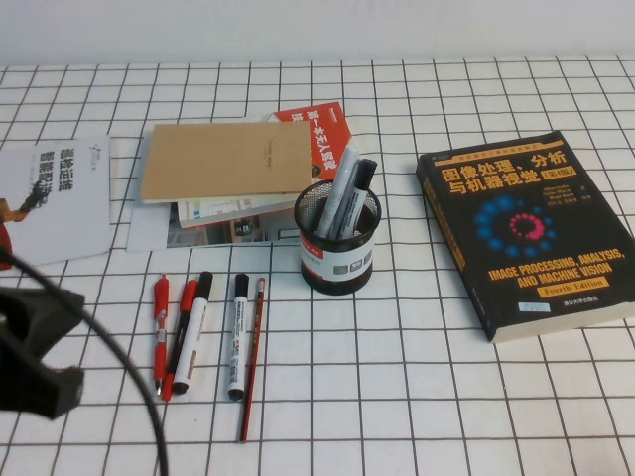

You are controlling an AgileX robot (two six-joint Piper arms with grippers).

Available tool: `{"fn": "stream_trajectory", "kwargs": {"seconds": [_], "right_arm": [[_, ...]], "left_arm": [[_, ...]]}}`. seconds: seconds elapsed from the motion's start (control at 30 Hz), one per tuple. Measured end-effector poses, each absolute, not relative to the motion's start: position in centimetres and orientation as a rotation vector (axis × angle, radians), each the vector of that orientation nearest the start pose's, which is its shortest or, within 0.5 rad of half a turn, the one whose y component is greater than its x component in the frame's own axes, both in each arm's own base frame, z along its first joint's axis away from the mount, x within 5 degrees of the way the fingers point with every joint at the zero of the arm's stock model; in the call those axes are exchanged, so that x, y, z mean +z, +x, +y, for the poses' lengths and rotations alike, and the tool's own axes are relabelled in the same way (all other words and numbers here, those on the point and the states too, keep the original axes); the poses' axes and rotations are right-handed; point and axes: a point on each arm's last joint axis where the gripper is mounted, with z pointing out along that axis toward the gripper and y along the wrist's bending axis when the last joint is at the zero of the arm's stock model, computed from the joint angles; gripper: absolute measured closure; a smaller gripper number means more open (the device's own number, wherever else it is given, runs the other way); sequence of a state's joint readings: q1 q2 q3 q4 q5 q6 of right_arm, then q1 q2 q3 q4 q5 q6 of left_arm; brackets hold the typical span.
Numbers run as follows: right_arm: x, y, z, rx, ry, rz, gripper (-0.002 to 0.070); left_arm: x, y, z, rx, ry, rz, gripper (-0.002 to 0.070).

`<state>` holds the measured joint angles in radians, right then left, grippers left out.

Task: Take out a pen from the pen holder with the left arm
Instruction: 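Take a marker out of the pen holder and lay it on the table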

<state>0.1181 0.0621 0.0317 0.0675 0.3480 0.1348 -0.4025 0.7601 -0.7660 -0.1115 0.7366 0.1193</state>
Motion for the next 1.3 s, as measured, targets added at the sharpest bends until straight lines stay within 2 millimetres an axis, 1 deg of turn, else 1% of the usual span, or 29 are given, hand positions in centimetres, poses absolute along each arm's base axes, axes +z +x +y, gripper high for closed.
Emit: {"fn": "stream_trajectory", "kwargs": {"seconds": [0.13, 0.2, 0.3, 0.4, 0.6, 0.7, 0.77, 0.83, 0.87, 1.03, 1.13, 1.3], "right_arm": [[16.8, 5.6, 0.9, 0.234, 0.062, 1.931, 0.0692], [16.8, 5.6, 0.9, 0.234, 0.062, 1.931, 0.0692], [16.8, 5.6, 0.9, 0.234, 0.062, 1.931, 0.0692], [16.8, 5.6, 0.9, 0.234, 0.062, 1.931, 0.0692], [16.8, 5.6, 0.9, 0.234, 0.062, 1.931, 0.0692], [16.8, 5.6, 0.9, 0.234, 0.062, 1.931, 0.0693], [16.8, 5.6, 0.9, 0.234, 0.062, 1.931, 0.0692], [16.8, 5.6, 0.9, 0.234, 0.062, 1.931, 0.0692], [16.8, 5.6, 0.9, 0.234, 0.062, 1.931, 0.0692], [16.8, 5.6, 0.9, 0.234, 0.062, 1.931, 0.0692], [16.8, 5.6, 0.9, 0.234, 0.062, 1.931, 0.0692], [16.8, 5.6, 0.9, 0.234, 0.062, 1.931, 0.0692]], "left_arm": [[33.7, 10.2, -5.2, -0.295, 0.526, 2.136, 0.0674], [33.5, 9.2, -4.8, -0.295, 0.540, 2.170, 0.0675], [32.9, 8.4, -4.5, -0.290, 0.564, 2.242, 0.0675], [32.5, 8.2, -4.2, -0.257, 0.585, 2.288, 0.0675], [32.0, 8.0, -3.2, -0.103, 0.629, 2.361, 0.0675], [31.1, 7.9, -3.0, -0.073, 0.639, 2.382, 0.0675], [30.5, 7.8, -2.9, -0.072, 0.634, 2.356, 0.0675], [29.2, 7.7, -2.9, -0.080, 0.623, 2.286, 0.0675], [28.8, 7.6, -2.9, -0.089, 0.609, 2.227, 0.0675], [25.3, 6.8, -2.5, -0.102, 0.555, 1.958, 0.0675], [22.8, 6.0, -1.9, -0.082, 0.503, 1.867, 0.0675], [20.1, 5.0, -0.9, -0.024, 0.335, 1.807, 0.0675]]}}
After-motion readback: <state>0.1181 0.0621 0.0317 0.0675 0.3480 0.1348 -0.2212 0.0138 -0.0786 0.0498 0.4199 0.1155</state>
